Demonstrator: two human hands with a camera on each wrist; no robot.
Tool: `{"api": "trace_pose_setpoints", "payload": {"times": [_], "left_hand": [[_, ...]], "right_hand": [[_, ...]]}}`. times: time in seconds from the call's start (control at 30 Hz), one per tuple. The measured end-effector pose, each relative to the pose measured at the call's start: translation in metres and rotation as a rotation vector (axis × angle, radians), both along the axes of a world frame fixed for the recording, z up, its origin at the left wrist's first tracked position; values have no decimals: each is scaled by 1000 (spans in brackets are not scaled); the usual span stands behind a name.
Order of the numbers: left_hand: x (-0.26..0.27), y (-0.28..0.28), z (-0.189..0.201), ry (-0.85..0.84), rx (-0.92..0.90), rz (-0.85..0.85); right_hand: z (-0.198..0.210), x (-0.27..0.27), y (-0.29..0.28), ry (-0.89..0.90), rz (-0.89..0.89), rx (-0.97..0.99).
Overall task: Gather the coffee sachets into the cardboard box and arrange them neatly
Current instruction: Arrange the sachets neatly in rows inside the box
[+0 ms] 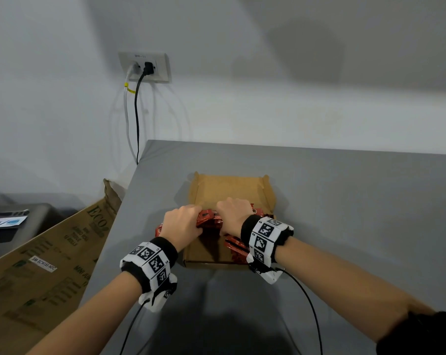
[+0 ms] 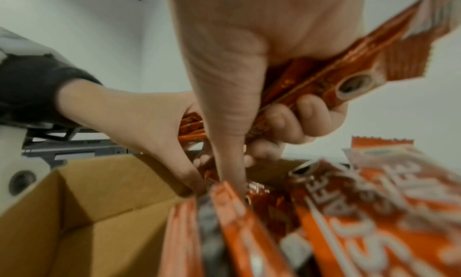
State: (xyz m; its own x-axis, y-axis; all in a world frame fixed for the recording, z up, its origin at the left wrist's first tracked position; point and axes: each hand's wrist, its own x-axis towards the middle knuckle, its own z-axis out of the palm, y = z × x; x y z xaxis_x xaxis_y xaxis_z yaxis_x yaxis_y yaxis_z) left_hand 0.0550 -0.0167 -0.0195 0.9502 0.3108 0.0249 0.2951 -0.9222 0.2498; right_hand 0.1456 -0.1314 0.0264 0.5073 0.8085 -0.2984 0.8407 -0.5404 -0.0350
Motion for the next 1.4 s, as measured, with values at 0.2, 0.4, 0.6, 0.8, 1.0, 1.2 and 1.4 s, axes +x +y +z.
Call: {"api": "trace_pose_setpoints", "payload": {"times": [0.2, 0.4, 0.6, 0.8, 1.0, 1.2, 1.4], "left_hand": [[-4, 3, 33, -420, -415, 125], [10, -27, 59, -510, -926, 12], [13, -25, 52, -377, -932, -74], [8, -17, 48, -387, -898, -14], [6, -14, 42, -559, -952, 232], [7, -19, 42, -524, -1042, 268], [1, -17, 40, -531, -995, 281]], "right_hand": [[22, 16, -14, 439, -313, 596], [24, 4, -22, 724, -254, 632], [25, 6, -30, 912, -297, 662], [15, 9, -44, 995, -217, 667], [4, 21, -60, 564, -340, 820], [6, 16, -63, 766, -359, 953], [-3, 22, -64, 661, -435, 1097]]}}
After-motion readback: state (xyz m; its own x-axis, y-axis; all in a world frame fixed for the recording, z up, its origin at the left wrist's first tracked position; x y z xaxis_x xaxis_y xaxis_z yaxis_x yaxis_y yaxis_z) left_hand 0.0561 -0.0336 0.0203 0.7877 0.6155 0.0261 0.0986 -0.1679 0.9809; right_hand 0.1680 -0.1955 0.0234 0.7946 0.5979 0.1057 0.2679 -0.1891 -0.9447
